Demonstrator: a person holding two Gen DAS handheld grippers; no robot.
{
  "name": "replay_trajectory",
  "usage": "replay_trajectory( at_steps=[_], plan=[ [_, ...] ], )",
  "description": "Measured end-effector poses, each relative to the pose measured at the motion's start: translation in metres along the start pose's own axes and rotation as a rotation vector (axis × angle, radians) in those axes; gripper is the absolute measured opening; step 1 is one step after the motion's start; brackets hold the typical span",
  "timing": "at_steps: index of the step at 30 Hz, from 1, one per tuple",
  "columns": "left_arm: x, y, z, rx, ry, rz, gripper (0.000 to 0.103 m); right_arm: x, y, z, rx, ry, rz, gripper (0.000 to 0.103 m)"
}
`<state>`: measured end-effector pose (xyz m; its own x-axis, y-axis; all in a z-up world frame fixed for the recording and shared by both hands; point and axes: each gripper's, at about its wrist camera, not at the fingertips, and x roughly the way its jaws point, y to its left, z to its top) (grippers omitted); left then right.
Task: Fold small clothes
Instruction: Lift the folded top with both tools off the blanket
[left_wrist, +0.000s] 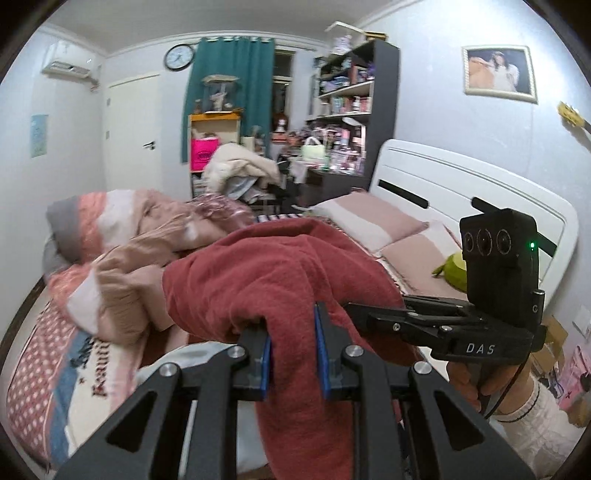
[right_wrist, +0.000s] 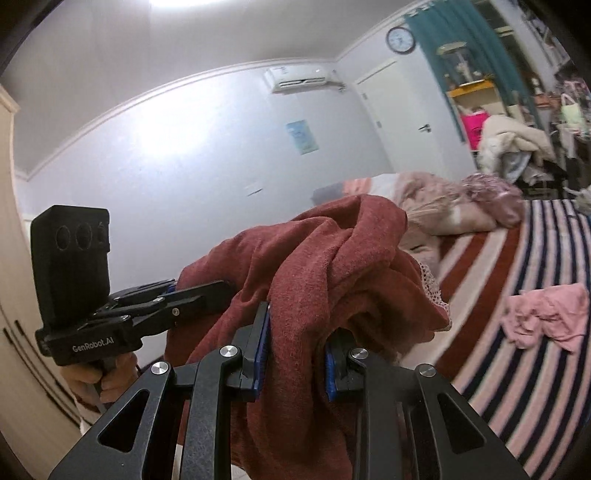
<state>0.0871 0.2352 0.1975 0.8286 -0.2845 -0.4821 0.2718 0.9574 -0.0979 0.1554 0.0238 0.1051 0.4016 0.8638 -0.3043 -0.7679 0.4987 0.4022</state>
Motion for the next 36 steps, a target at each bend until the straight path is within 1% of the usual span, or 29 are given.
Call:
replay_trajectory(
  at_steps=[2,5,7,9,13,16,22,23,24,25,26,27,28,30,34,36],
  plan=[
    [-0.008,0.022,-0.005,-0.023,0.014,0.009,0.017,0.018,0.003,0.0,0.024,0.027,0.024,0.019],
    [-0.004,0.051,-0.015,-0.064,0.05,0.02,0.017,0.05,-0.002,-0.002,0.072,0.094,0.043,0.019],
    [0.011,0.076,-0.026,-0.112,0.09,0.027,0.018,0.076,-0.01,-0.006,0.105,0.151,0.035,0.019],
    [0.036,0.101,-0.04,-0.158,0.139,0.04,0.018,0.107,-0.023,-0.015,0.142,0.216,0.014,0.019],
    [0.078,0.151,-0.073,-0.237,0.227,0.091,0.022,0.152,-0.049,-0.031,0.187,0.299,-0.031,0.019],
    [0.096,0.171,-0.084,-0.27,0.245,0.08,0.025,0.171,-0.056,-0.038,0.185,0.325,-0.054,0.024],
    [0.119,0.188,-0.094,-0.296,0.274,0.085,0.03,0.184,-0.054,-0.048,0.147,0.359,-0.092,0.029],
    [0.12,0.189,-0.095,-0.297,0.269,0.082,0.031,0.184,-0.054,-0.048,0.137,0.36,-0.092,0.031],
    [0.116,0.185,-0.093,-0.297,0.264,0.08,0.033,0.181,-0.052,-0.048,0.12,0.357,-0.092,0.039],
    [0.115,0.185,-0.093,-0.294,0.259,0.081,0.037,0.179,-0.051,-0.046,0.1,0.354,-0.1,0.044],
    [0.113,0.183,-0.092,-0.29,0.252,0.088,0.04,0.176,-0.05,-0.045,0.087,0.351,-0.108,0.055],
    [0.11,0.182,-0.09,-0.286,0.247,0.095,0.048,0.173,-0.05,-0.043,0.071,0.346,-0.114,0.061],
    [0.107,0.181,-0.089,-0.283,0.239,0.105,0.056,0.171,-0.05,-0.041,0.063,0.341,-0.119,0.062],
    [0.1,0.178,-0.085,-0.276,0.213,0.124,0.064,0.167,-0.053,-0.038,0.055,0.333,-0.123,0.073],
    [0.086,0.178,-0.079,-0.287,0.154,0.13,0.074,0.151,-0.057,-0.031,0.067,0.302,-0.124,0.076],
    [0.077,0.174,-0.074,-0.277,0.127,0.139,0.075,0.148,-0.058,-0.029,0.059,0.301,-0.138,0.076]
  ],
)
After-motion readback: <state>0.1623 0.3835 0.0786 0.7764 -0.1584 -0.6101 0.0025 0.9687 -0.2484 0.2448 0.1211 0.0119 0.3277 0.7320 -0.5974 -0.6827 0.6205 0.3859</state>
